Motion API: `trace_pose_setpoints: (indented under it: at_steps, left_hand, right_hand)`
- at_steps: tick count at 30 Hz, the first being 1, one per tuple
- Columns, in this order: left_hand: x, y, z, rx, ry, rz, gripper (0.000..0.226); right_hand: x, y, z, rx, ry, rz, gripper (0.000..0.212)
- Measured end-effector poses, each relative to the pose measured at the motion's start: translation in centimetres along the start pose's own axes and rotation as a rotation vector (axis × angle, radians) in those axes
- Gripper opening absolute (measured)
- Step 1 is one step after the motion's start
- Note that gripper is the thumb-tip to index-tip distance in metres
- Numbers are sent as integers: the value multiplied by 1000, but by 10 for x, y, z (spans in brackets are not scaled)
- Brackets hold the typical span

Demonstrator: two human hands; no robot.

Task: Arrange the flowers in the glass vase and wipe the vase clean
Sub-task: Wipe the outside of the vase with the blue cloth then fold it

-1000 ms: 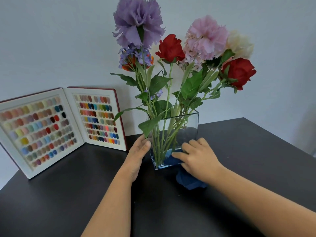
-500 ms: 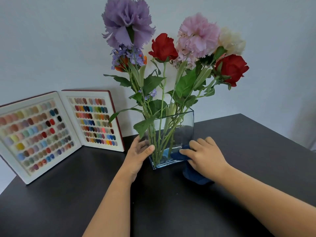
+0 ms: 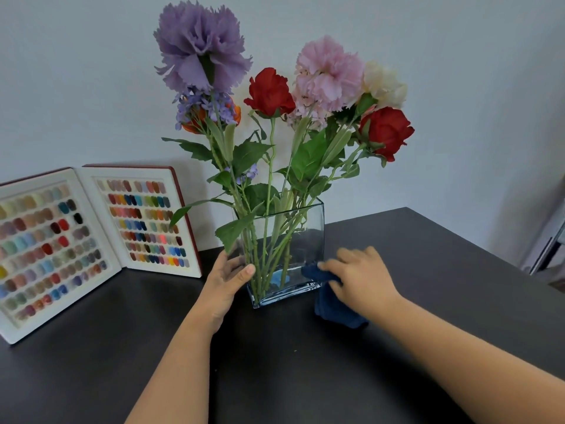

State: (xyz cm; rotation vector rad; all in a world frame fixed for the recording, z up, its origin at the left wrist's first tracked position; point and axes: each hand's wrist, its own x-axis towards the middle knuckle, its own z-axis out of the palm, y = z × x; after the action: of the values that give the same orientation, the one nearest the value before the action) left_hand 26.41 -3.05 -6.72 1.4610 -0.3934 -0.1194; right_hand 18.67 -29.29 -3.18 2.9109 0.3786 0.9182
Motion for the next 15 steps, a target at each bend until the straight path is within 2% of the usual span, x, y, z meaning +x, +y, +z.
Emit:
trace_pose_setpoints:
  at_steps: [2, 3, 7, 9, 11, 13, 15]
  left_hand:
    - [-1, 0, 0, 6, -6, 8, 71]
    - [-1, 0, 0, 11, -9, 9, 70]
    - [0, -1, -1, 13, -11, 7, 67]
    - [1, -1, 0, 15, -6, 6, 73]
    - [0, 0, 0, 17, -2, 6, 82]
    - [0, 1, 0, 21, 1, 4, 99]
    - [-1, 1, 0, 25, 6, 0, 104]
  right_hand:
    - [-5, 3, 2, 30, -194, 87, 35]
    - [-2, 7, 0, 140, -164, 178, 35]
    - [27, 28, -29, 840, 125, 706, 27]
    - [43, 32, -36, 1050, 107, 832, 17]
    - [56, 27, -38, 1099, 46, 872, 13]
    - [63, 18, -35, 1077, 19, 819, 23]
    - [65, 11, -31, 1018, 40, 732, 24]
